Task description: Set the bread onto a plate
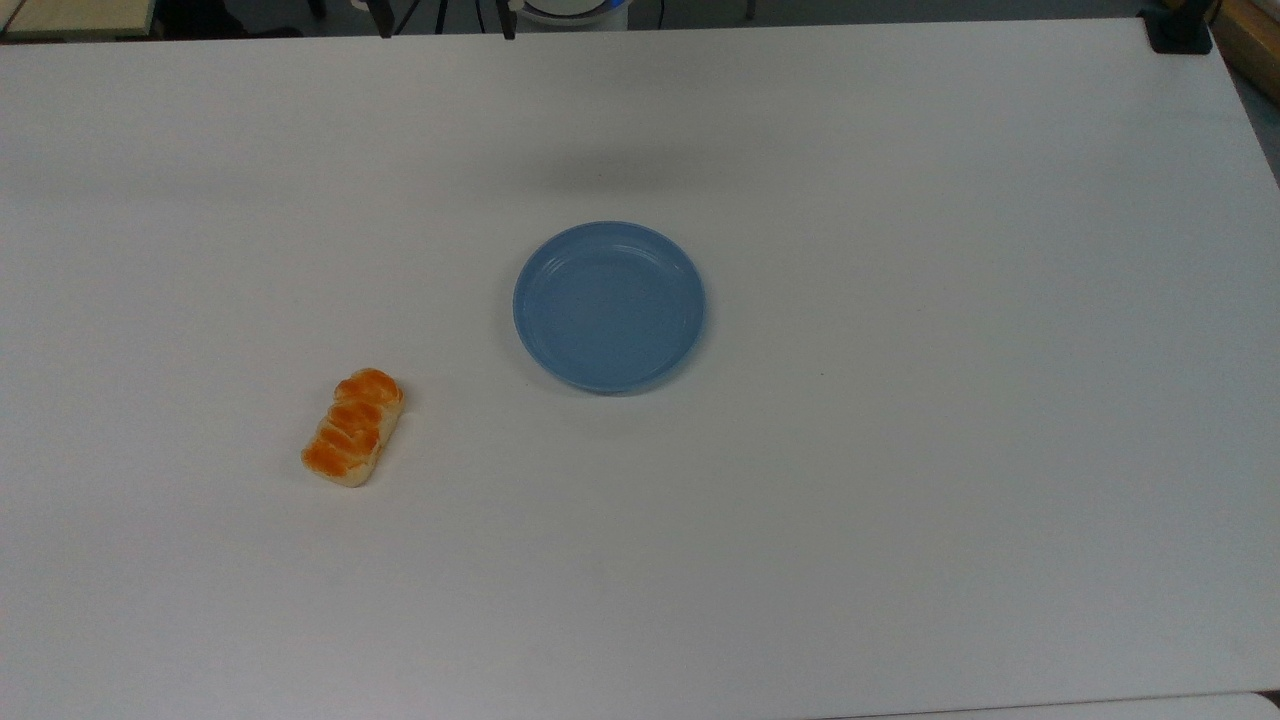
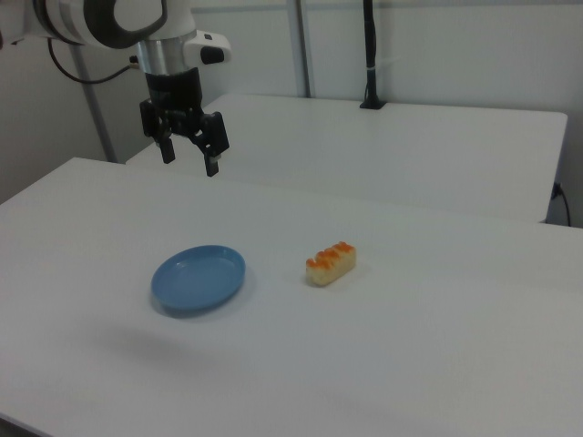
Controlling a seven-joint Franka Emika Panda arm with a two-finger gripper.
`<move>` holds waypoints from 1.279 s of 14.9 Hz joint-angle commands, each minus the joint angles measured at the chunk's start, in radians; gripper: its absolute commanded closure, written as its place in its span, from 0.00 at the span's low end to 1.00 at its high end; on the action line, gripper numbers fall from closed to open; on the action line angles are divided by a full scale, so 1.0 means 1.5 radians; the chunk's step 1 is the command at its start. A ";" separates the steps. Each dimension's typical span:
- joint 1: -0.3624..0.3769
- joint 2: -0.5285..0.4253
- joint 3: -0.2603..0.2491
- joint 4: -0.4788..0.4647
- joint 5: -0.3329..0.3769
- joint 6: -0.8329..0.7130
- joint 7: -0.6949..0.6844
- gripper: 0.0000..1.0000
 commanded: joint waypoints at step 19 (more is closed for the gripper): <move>0.082 0.019 -0.087 -0.014 -0.042 0.096 0.007 0.00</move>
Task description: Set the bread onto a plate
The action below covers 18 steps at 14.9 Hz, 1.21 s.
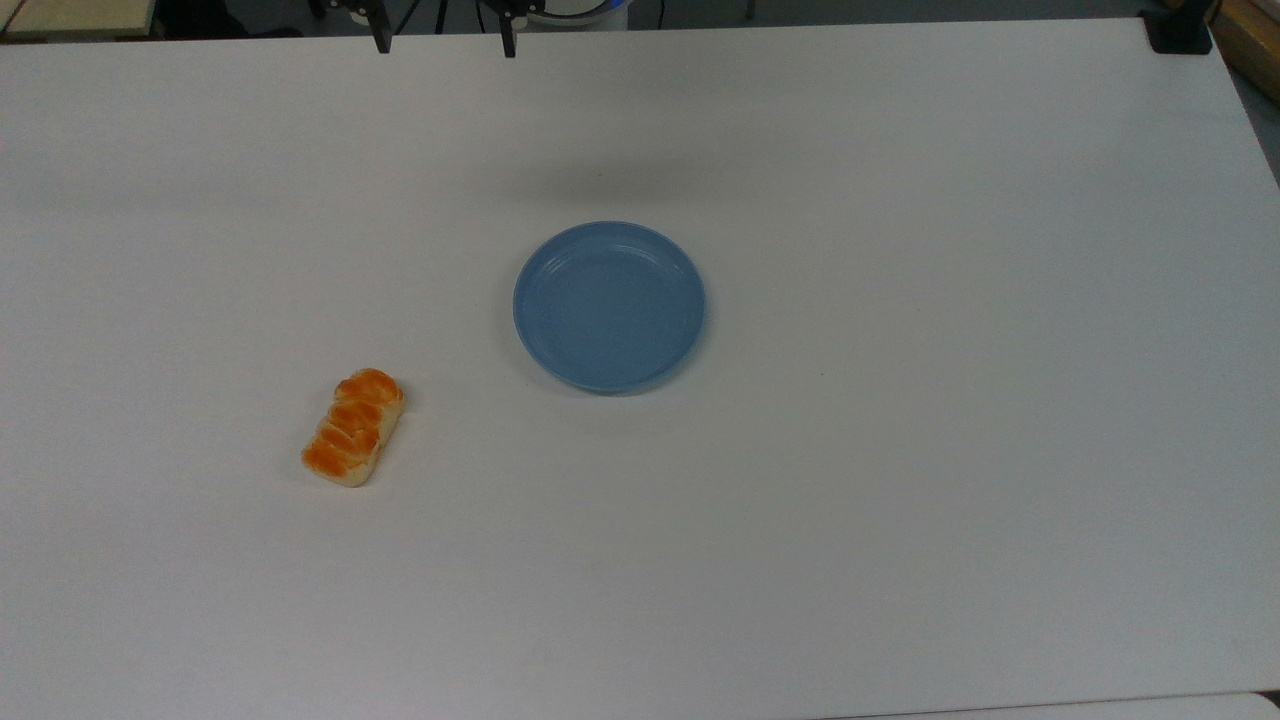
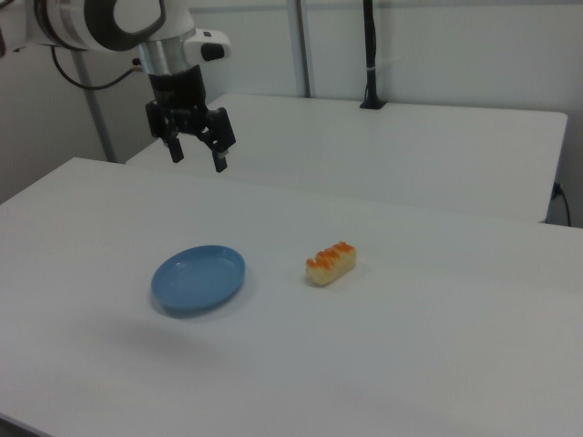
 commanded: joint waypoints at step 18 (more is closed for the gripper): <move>-0.055 0.315 -0.019 0.095 -0.003 0.281 0.081 0.00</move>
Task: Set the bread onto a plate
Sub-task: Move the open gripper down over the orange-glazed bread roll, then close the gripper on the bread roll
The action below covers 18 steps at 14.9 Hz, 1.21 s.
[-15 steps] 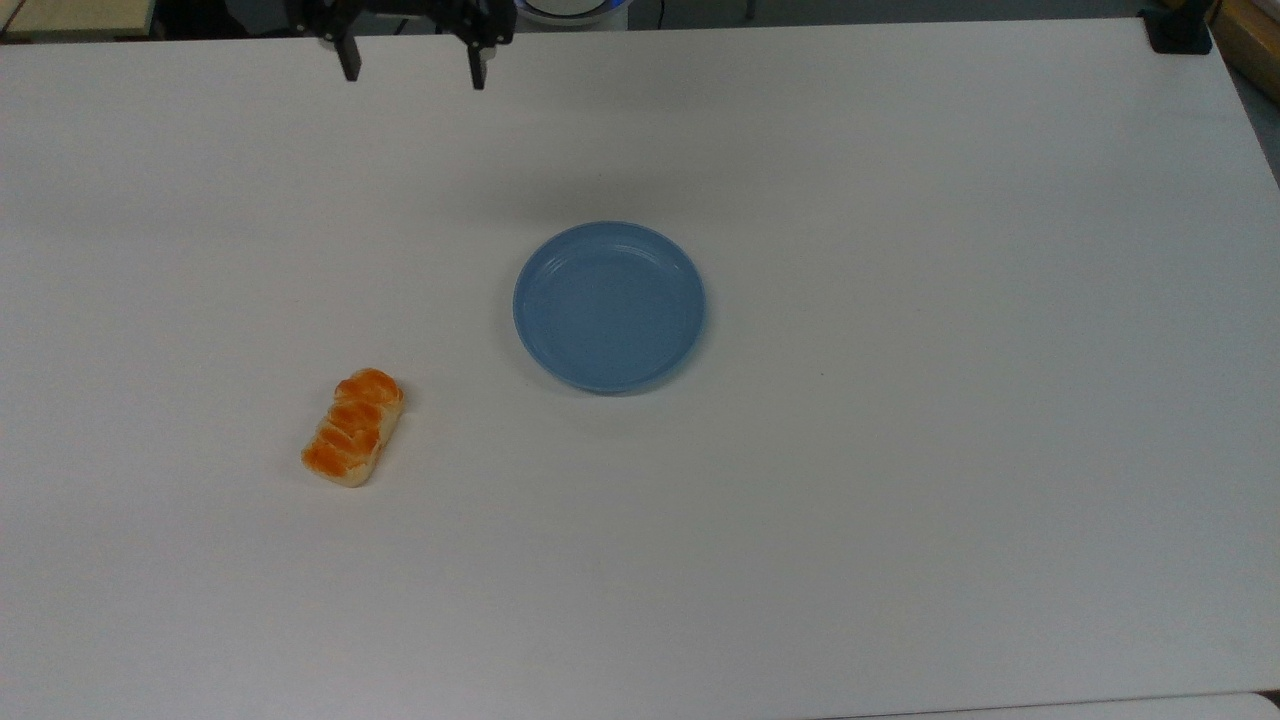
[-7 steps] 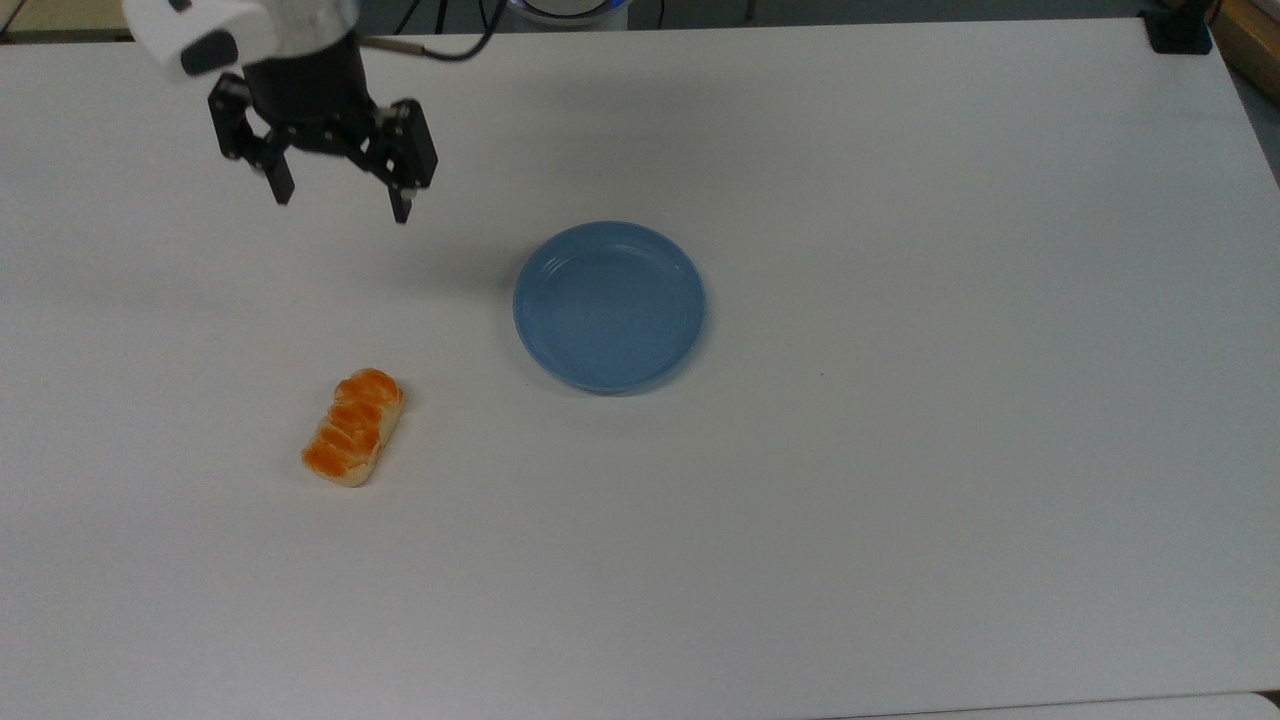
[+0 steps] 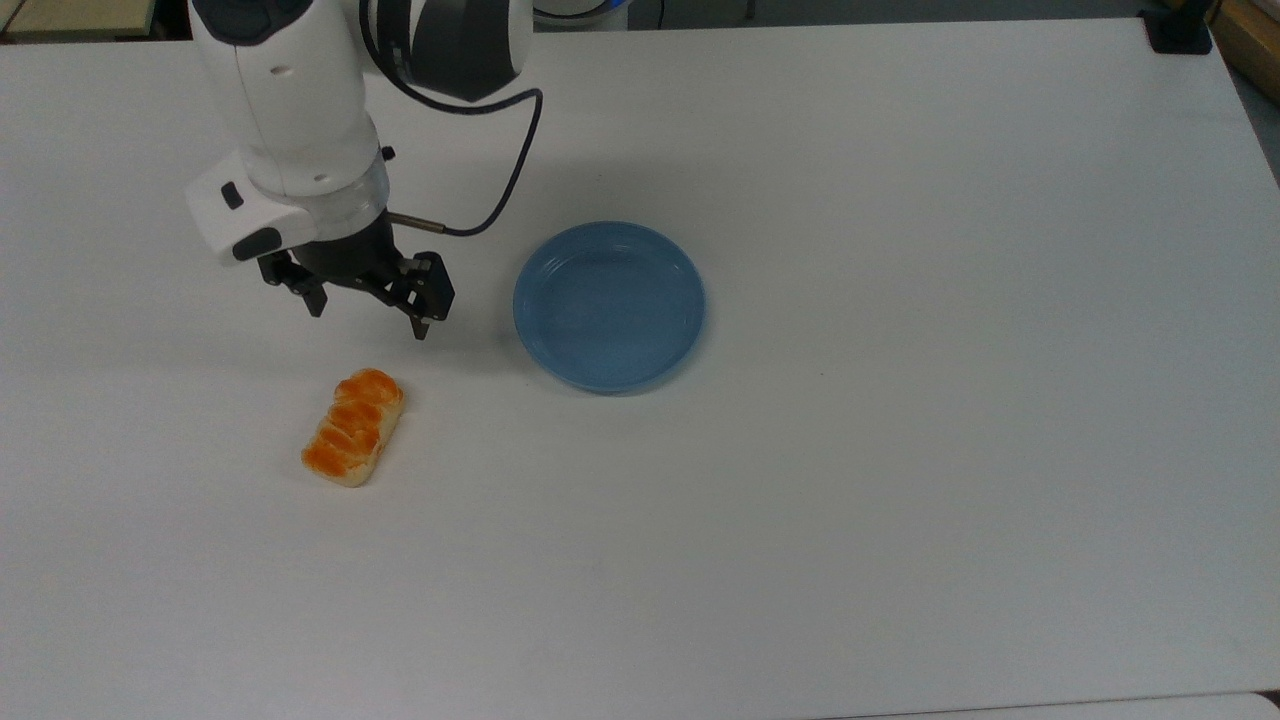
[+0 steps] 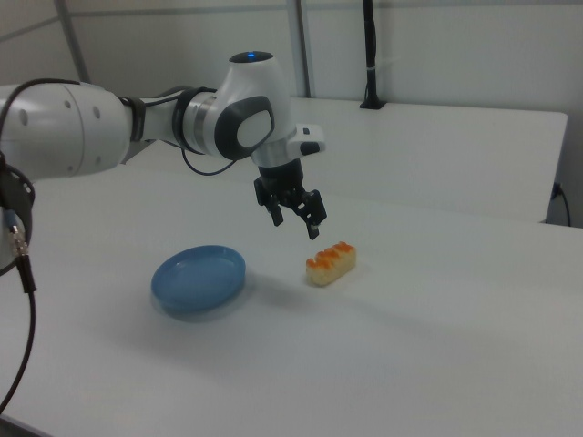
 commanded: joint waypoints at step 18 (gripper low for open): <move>-0.011 0.189 -0.002 0.148 -0.026 0.061 0.025 0.00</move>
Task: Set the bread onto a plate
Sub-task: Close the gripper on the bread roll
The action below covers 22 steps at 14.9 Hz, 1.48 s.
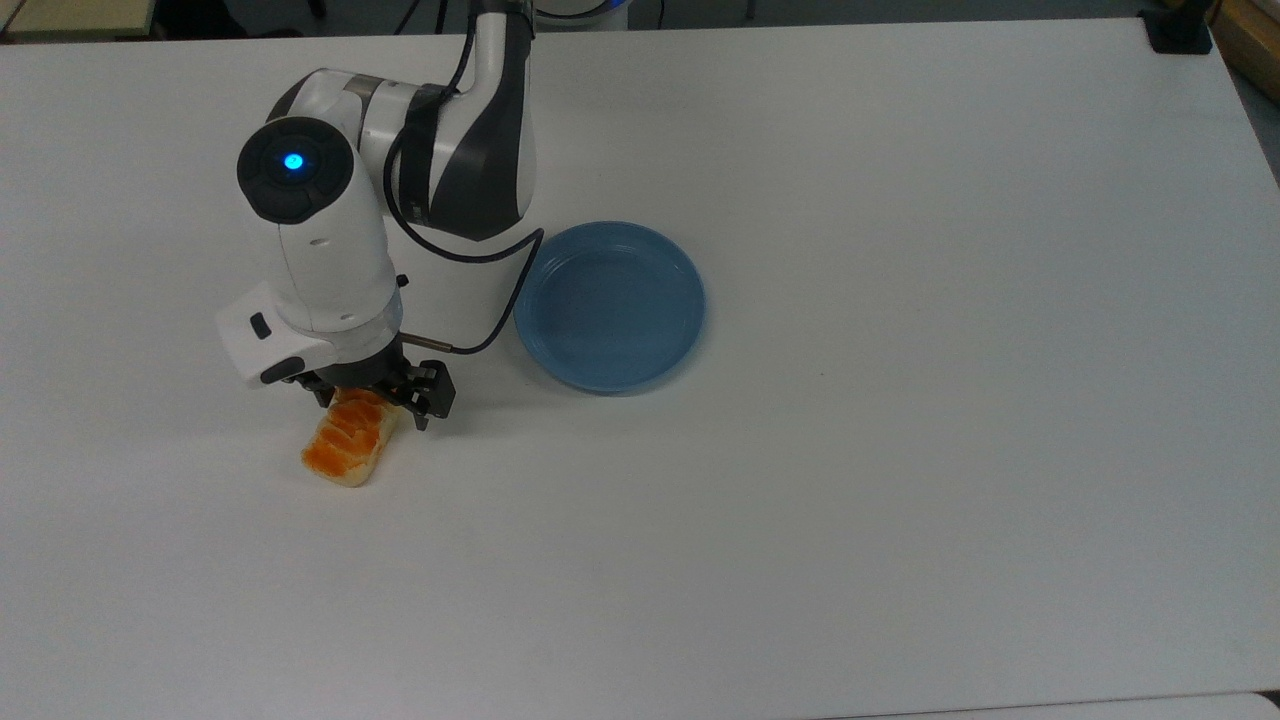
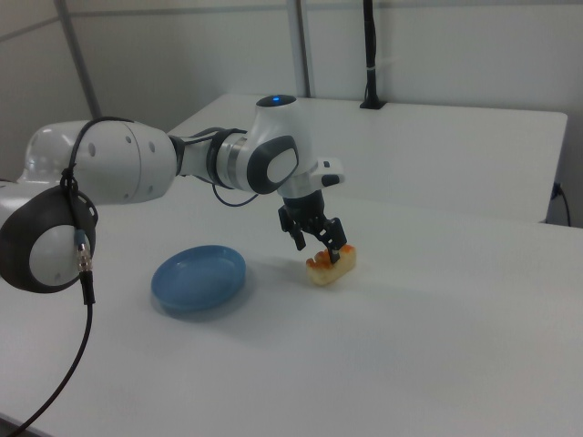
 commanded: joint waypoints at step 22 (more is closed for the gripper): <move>-0.010 -0.089 0.011 -0.039 -0.032 -0.010 0.007 0.48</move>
